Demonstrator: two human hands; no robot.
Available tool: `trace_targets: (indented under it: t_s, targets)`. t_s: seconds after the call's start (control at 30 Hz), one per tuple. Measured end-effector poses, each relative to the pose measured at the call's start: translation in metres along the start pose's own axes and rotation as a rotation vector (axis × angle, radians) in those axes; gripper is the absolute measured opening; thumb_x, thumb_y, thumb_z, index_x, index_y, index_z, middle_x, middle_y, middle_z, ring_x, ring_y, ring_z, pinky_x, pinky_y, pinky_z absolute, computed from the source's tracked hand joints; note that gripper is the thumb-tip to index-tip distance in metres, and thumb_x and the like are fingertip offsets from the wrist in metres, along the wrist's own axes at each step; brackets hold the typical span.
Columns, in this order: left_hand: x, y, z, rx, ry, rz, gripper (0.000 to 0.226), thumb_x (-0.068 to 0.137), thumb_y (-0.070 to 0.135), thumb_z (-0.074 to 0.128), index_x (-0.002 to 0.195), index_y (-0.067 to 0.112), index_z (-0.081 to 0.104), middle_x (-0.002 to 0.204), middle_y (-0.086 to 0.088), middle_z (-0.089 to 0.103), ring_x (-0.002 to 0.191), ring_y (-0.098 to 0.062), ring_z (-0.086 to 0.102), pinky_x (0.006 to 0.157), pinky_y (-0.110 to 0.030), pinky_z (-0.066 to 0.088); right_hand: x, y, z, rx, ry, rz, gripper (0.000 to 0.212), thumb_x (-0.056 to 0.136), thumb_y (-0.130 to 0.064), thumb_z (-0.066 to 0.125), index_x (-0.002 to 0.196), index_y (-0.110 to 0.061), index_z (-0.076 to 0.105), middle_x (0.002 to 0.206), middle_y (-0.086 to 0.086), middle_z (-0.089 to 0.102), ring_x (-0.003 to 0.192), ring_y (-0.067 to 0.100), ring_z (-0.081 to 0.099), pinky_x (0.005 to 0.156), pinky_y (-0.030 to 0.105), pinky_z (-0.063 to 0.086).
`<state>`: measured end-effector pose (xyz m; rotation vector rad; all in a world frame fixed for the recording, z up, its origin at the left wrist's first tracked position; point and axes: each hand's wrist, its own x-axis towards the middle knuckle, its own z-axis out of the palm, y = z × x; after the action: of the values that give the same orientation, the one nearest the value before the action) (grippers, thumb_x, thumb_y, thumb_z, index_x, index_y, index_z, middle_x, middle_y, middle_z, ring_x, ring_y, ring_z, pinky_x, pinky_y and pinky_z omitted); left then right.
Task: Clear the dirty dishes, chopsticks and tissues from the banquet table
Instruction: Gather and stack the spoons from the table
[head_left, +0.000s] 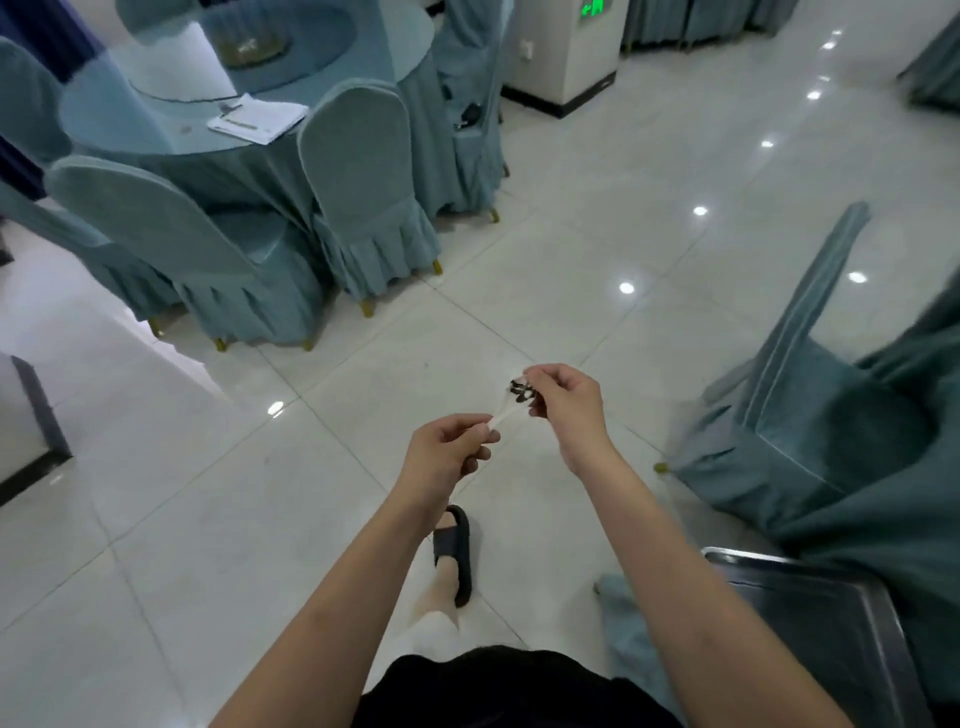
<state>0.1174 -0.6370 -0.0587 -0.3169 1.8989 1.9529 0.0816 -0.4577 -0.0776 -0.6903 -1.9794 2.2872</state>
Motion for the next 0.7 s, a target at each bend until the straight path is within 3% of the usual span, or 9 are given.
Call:
trace_targets:
  t_s: [0.4, 0.53, 0.7]
  targets:
    - [0.199, 0.111, 0.102, 0.162, -0.501, -0.001, 0.017, 0.098, 0.007, 0.063, 0.111, 0.007, 0.074, 0.093, -0.009, 0.077, 0.073, -0.014, 0.061, 0.069, -0.022, 0.048, 0.126, -0.087, -0.070, 0.108, 0.486, -0.058, 0.008, 0.093, -0.011, 0.068, 0.092, -0.008, 0.076, 0.075, 0.000, 0.068, 0.067, 0.011, 0.059, 0.066, 0.028, 0.057]
    - [0.236, 0.127, 0.146, 0.235, -0.665, -0.001, 0.017, 0.098, 0.007, 0.063, 0.110, 0.007, 0.074, 0.091, -0.007, 0.077, 0.071, -0.011, 0.061, 0.067, -0.020, 0.048, 0.139, -0.096, -0.097, 0.177, 0.661, -0.055, 0.013, 0.095, -0.009, 0.067, 0.100, 0.001, 0.074, 0.077, 0.003, 0.067, 0.066, 0.012, 0.058, 0.063, 0.025, 0.055]
    - [0.252, 0.132, 0.211, 0.329, -0.866, -0.048, 0.015, 0.098, 0.005, 0.063, 0.108, 0.008, 0.073, 0.096, -0.015, 0.077, 0.068, -0.011, 0.060, 0.066, -0.023, 0.047, 0.136, -0.097, -0.145, 0.187, 0.875, -0.066, 0.011, 0.095, -0.012, 0.068, 0.092, -0.006, 0.077, 0.080, 0.014, 0.071, 0.069, 0.017, 0.059, 0.062, 0.028, 0.052]
